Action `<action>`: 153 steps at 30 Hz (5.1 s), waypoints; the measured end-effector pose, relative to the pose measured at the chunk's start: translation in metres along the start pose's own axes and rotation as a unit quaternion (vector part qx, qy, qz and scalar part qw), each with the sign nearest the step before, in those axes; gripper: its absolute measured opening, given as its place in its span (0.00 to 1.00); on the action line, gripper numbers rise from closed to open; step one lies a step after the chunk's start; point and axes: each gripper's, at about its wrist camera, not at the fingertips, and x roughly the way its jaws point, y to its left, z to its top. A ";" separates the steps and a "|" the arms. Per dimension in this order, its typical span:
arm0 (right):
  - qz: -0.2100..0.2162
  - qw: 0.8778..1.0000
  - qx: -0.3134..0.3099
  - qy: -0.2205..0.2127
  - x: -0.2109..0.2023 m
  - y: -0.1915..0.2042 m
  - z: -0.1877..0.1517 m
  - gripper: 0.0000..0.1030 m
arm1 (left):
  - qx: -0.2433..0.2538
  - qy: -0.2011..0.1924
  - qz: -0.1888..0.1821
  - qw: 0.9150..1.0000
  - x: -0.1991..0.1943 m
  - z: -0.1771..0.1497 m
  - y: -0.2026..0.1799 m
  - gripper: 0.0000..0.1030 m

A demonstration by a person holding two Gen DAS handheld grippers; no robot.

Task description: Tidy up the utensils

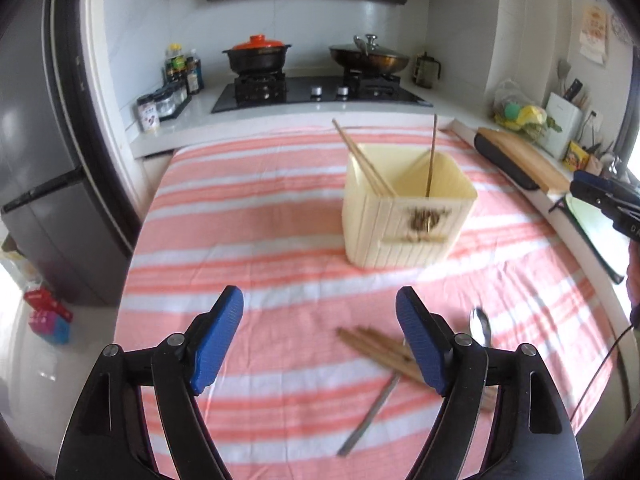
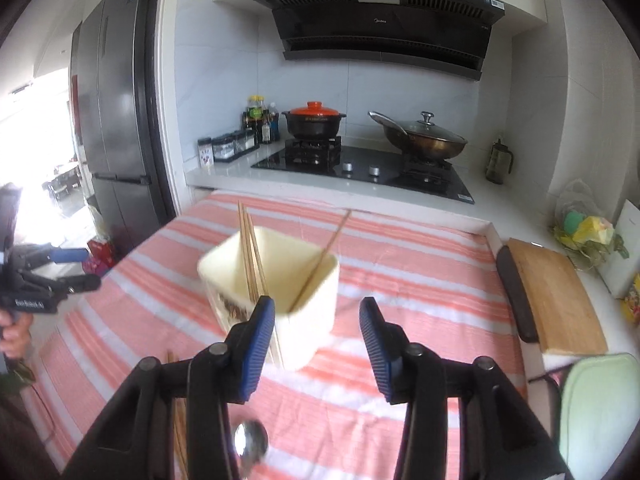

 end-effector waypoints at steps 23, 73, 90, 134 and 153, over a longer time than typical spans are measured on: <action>0.013 0.991 0.115 0.074 -0.068 0.055 -0.201 0.44 | -0.030 0.026 -0.014 0.999 -0.034 -0.123 -0.037 0.82; 0.065 0.977 0.111 0.168 0.022 0.081 -0.170 0.06 | -0.046 0.091 0.045 0.994 0.044 -0.158 -0.038 0.07; -0.102 0.977 0.080 0.169 -0.016 0.024 -0.206 0.52 | -0.065 0.078 0.039 0.994 0.055 -0.151 -0.029 0.08; -0.078 0.968 0.179 0.160 -0.038 -0.002 -0.206 0.35 | -0.041 0.095 0.062 0.993 0.057 -0.144 -0.001 0.27; -0.083 0.963 0.202 0.158 -0.052 -0.019 -0.224 0.35 | -0.125 0.104 0.072 0.984 0.061 -0.139 0.037 0.07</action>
